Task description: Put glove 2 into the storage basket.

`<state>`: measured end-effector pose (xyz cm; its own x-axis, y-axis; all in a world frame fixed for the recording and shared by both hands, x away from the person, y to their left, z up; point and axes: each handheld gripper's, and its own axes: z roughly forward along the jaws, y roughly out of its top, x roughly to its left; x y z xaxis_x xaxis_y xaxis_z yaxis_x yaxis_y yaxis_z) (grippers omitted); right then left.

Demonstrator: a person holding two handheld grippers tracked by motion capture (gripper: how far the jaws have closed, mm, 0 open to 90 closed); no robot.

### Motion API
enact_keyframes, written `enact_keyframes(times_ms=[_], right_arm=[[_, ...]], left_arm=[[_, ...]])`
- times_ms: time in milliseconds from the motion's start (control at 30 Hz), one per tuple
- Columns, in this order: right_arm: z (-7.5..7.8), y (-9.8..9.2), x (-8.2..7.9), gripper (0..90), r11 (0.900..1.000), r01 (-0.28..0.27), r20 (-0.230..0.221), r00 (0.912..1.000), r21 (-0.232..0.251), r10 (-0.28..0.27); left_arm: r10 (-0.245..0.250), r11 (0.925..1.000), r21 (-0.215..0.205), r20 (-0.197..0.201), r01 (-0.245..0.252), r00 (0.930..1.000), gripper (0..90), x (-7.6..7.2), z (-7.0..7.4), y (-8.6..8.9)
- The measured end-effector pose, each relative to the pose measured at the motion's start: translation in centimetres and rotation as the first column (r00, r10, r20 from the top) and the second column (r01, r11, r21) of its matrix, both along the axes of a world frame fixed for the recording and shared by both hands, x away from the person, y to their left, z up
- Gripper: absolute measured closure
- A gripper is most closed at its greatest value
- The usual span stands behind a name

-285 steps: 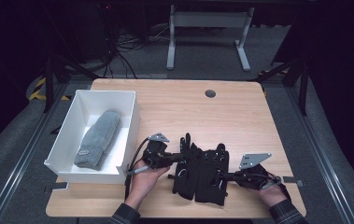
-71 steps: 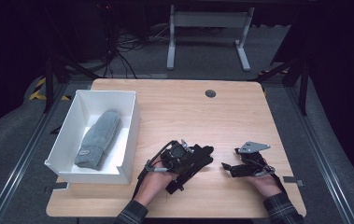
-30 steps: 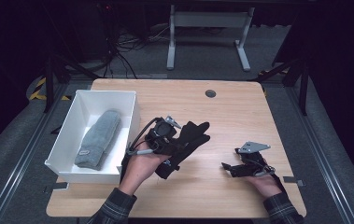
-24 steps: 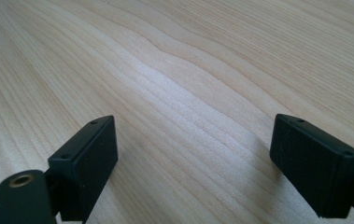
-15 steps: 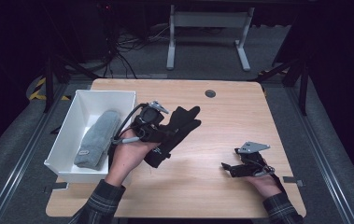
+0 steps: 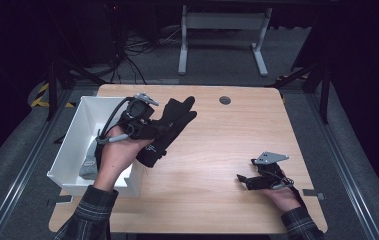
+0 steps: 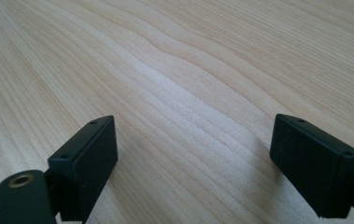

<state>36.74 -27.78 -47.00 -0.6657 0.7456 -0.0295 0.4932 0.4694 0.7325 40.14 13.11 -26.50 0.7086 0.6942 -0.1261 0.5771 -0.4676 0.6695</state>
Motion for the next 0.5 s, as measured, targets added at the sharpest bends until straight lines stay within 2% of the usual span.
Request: enact_keyframes(times_ms=[200, 433, 500], right_arm=[[0.0, 0.0, 0.0, 15.5, 1.0, 0.0, 0.0, 1.0, 0.0, 0.0], [0.0, 0.0, 0.0, 15.5, 1.0, 0.0, 0.001, 1.0, 0.0, 0.0], [0.0, 0.0, 0.0, 15.5, 1.0, 0.001, 0.0, 1.0, 0.0, -0.001]], left_arm=[[0.05, 0.9988, -0.002, 0.008, -0.05, 0.9987, 67.4, 0.2, 0.6, 2.1], [0.123, 0.9923, 0.008, 0.002, -0.123, 0.9924, 67.4, 0.1, 0.7, 5.0], [0.131, 0.9913, 0.01, 0.001, -0.131, 0.9914, 67.4, 0.1, 0.7, 5.4]])
